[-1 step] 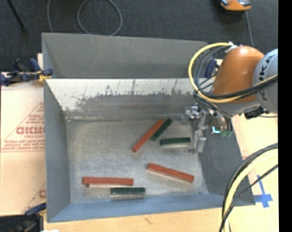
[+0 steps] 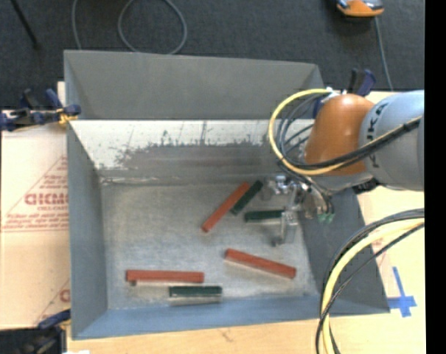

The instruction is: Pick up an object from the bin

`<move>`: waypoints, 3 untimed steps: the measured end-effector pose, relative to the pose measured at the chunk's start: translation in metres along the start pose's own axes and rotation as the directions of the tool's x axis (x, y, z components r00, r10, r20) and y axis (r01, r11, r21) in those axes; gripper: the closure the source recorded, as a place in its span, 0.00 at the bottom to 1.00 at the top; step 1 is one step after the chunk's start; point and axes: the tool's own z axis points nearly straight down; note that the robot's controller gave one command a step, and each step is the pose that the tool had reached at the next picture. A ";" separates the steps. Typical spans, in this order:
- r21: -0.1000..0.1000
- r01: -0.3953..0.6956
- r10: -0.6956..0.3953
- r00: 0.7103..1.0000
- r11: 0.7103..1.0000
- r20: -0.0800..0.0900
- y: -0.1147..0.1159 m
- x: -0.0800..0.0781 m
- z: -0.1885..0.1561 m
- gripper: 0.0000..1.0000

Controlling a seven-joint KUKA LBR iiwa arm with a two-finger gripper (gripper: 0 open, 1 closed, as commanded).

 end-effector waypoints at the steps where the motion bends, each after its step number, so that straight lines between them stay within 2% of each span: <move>1: 0.002 -0.001 0.001 1.000 1.000 0.006 -0.002 0.002 -0.036 0.00; 2: -0.001 -0.146 0.146 0.989 0.989 0.007 -0.005 -0.002 -0.034 0.00; 3: -0.001 -0.386 0.386 0.923 0.923 0.000 -0.006 0.001 -0.003 0.00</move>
Offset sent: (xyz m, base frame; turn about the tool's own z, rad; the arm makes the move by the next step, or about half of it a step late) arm -0.0039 -0.0004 0.0328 0.0022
